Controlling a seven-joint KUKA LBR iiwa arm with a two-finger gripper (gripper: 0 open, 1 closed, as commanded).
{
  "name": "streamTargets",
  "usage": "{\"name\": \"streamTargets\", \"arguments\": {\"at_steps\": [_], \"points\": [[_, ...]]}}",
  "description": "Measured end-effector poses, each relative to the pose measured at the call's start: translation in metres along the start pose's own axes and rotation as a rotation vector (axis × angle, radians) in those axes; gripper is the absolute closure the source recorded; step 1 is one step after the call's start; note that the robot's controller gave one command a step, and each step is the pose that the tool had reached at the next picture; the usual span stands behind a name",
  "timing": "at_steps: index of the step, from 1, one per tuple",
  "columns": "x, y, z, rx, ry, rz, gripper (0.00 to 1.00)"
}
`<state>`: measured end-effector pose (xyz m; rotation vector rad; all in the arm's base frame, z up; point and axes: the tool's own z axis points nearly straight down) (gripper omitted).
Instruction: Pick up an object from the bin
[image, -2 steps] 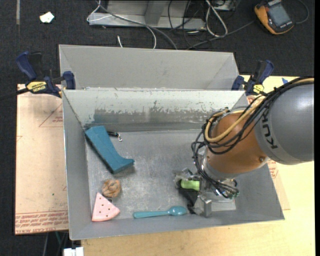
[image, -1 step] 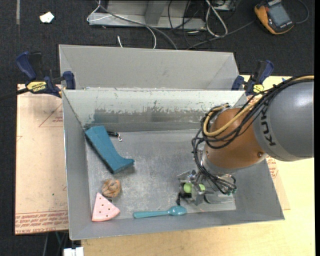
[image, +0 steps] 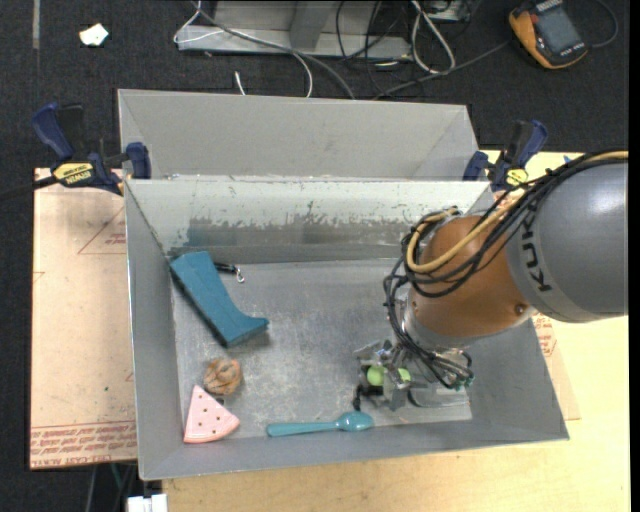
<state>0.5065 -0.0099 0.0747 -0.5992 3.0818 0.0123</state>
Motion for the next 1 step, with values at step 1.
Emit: {"name": "streamTargets", "arguments": {"at_steps": [1], "points": [[0.0002,0.0015,-0.0639,-0.002,0.005,-0.051,1.00]]}}
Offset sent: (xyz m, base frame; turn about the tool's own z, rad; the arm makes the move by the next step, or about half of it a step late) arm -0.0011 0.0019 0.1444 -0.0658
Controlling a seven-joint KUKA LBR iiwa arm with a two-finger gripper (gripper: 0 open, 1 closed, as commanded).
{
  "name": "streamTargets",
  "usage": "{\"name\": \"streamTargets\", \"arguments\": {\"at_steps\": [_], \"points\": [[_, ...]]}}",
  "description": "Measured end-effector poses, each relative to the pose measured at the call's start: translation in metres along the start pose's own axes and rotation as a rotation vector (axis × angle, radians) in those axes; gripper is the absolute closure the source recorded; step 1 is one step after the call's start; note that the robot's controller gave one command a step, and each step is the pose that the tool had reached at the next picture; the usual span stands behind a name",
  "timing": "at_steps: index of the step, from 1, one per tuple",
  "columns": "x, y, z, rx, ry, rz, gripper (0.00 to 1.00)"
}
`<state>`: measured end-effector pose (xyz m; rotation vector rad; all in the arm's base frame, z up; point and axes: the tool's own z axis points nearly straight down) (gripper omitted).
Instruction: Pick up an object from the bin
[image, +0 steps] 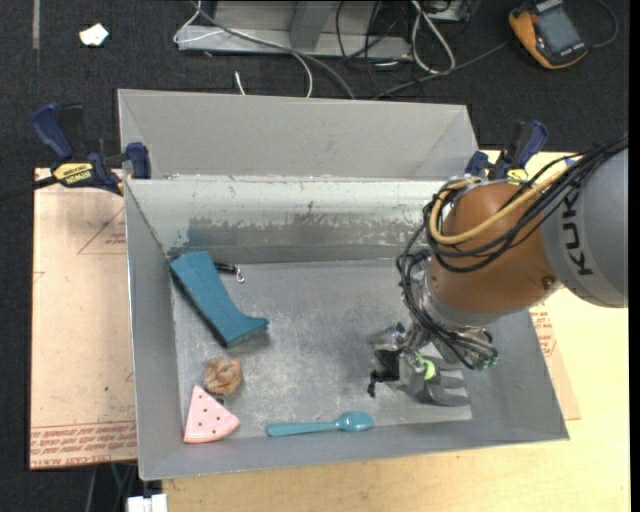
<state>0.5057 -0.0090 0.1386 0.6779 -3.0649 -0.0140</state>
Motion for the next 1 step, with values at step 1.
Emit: {"name": "streamTargets", "arguments": {"at_steps": [1], "points": [[-0.0008,0.0021,-0.0768,-0.003,0.004,-0.011,1.00]]}}
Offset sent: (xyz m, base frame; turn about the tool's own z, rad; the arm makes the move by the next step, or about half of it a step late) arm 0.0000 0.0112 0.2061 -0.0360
